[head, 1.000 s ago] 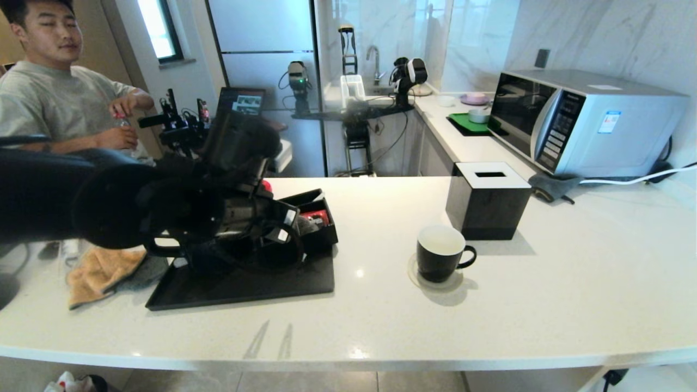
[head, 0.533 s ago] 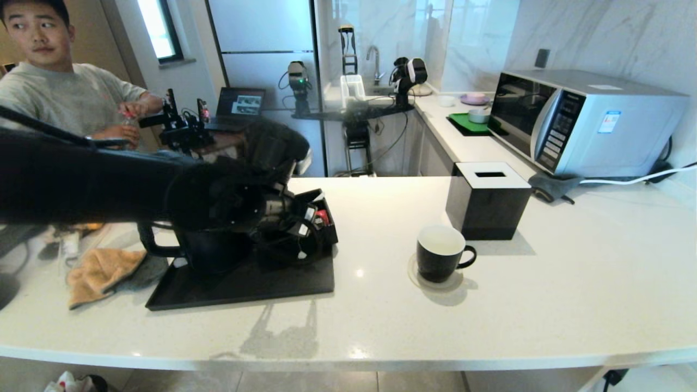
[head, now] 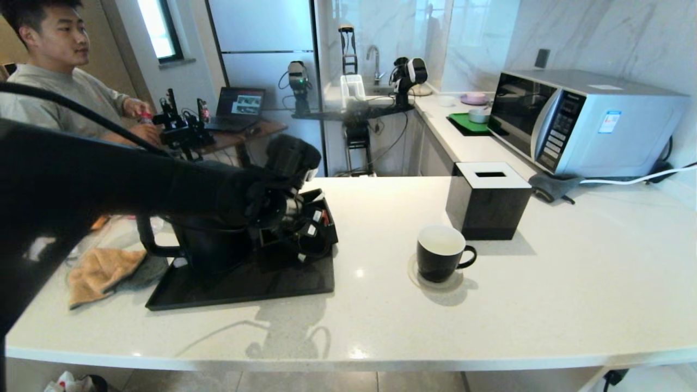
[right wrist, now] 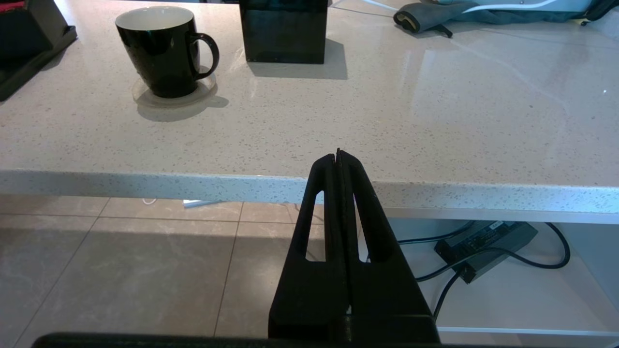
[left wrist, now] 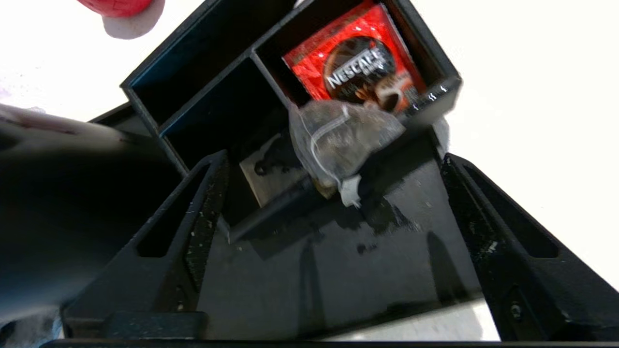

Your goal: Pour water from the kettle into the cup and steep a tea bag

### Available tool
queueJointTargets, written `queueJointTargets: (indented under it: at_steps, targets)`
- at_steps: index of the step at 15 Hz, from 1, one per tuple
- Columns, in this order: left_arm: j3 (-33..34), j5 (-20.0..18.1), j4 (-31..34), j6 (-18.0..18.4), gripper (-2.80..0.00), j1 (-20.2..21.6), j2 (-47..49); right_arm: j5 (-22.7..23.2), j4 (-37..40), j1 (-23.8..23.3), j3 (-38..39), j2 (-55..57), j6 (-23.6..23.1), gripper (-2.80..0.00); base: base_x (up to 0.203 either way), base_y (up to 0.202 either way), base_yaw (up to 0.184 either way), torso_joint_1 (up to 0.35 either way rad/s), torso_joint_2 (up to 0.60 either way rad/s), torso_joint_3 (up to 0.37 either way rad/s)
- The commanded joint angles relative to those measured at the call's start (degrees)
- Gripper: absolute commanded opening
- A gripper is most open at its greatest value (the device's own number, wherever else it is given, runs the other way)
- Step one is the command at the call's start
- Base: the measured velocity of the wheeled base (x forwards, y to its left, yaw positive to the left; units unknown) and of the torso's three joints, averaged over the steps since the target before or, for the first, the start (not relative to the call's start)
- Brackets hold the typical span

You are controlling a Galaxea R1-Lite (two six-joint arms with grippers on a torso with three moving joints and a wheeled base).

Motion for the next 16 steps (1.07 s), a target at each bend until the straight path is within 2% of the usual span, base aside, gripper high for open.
queueJointTargets:
  at_steps: [1, 16]
  targets:
    - [-0.81, 0.16, -0.02, -0.05, 0.0, 0.36, 1.68, 0.0, -0.01, 0.02, 0.0, 0.07, -0.03, -2.8, 0.0, 0.0, 0.0, 0.0, 0.0, 0.0]
    - [-2.12, 0.12, -1.69, -2.6, 0.0, 1.93, 4.05, 0.0, -0.01, 0.02, 0.0, 0.07, -0.03, -2.8, 0.0, 0.0, 0.0, 0.0, 0.0, 0.0]
